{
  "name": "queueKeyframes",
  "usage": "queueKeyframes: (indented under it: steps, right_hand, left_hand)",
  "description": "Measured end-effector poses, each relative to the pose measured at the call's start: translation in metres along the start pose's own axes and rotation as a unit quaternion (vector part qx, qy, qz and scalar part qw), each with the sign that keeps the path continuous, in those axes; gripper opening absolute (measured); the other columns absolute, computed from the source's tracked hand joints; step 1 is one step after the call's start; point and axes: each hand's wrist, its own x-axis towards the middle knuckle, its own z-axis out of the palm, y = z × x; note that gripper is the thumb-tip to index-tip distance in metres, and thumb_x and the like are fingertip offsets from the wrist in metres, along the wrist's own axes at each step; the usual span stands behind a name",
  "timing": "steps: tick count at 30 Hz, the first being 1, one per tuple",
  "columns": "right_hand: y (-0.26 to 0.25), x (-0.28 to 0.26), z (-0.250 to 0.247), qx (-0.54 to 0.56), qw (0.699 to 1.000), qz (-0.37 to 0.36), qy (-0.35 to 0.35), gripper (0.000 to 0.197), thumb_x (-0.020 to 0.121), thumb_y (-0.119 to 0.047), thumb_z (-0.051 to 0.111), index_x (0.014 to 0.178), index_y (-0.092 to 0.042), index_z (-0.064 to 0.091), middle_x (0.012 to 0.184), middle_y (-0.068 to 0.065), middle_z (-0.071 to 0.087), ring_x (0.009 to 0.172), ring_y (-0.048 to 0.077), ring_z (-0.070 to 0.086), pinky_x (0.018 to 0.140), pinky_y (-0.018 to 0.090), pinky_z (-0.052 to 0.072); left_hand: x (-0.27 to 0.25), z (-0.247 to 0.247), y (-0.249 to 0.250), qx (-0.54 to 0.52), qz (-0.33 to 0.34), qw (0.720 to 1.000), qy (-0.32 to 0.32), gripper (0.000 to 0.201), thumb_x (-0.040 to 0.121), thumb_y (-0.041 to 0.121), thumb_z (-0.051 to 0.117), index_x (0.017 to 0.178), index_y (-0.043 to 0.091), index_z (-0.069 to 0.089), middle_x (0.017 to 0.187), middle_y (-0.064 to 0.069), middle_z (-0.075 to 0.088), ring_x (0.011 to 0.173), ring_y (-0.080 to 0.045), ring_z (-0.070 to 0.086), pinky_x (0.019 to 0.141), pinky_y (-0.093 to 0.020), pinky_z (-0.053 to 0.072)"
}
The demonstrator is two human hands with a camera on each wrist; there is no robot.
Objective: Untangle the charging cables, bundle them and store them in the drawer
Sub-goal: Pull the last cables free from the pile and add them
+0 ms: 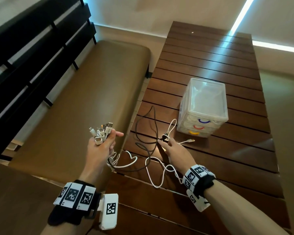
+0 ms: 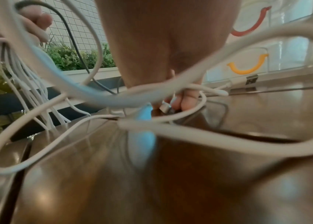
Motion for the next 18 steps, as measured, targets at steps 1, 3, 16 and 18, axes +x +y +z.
queueKeyframes:
  steps: [1,3,16,18]
  right_hand:
    - [-0.001,0.004,-0.001,-0.007,1.0,0.0,-0.024,0.066,0.096,-0.007,0.051,0.153,-0.032,0.031,0.141,0.004,0.044,0.105,0.027,0.062,0.083,0.036,0.054]
    - [-0.005,0.011,-0.008,-0.004,0.997,0.013,-0.07,0.077,0.093,-0.002,0.051,0.158,-0.031,0.019,0.147,0.005,0.042,0.114,0.028,0.06,0.089,0.036,0.052]
    - [-0.004,-0.001,0.004,-0.025,0.998,0.0,0.066,0.009,0.089,-0.008,0.066,0.098,-0.01,0.064,0.121,0.009,0.054,0.09,0.025,0.061,0.07,0.033,0.052]
    - [-0.007,-0.003,-0.005,-0.036,0.997,0.002,0.067,0.01,0.094,-0.016,0.062,0.103,-0.011,0.065,0.122,0.008,0.051,0.096,0.023,0.055,0.075,0.033,0.052]
  left_hand:
    - [0.0,-0.001,0.0,0.001,0.0,1.0,0.0,0.032,0.094,0.039,0.056,0.084,0.016,0.077,0.057,-0.001,0.037,0.048,-0.012,0.029,0.045,-0.025,0.022]
    - [0.001,-0.003,0.0,0.003,0.002,1.0,-0.005,0.031,0.095,0.038,0.056,0.085,0.018,0.076,0.057,-0.001,0.038,0.048,-0.012,0.028,0.045,-0.026,0.022]
    - [0.003,0.002,-0.002,-0.002,-0.002,1.0,-0.01,0.033,0.095,0.038,0.056,0.085,0.016,0.077,0.055,0.001,0.037,0.048,-0.011,0.029,0.046,-0.027,0.022]
    - [0.003,0.003,-0.003,-0.002,-0.005,1.0,-0.013,0.033,0.096,0.038,0.056,0.085,0.015,0.077,0.054,0.002,0.037,0.047,-0.011,0.029,0.046,-0.028,0.022]
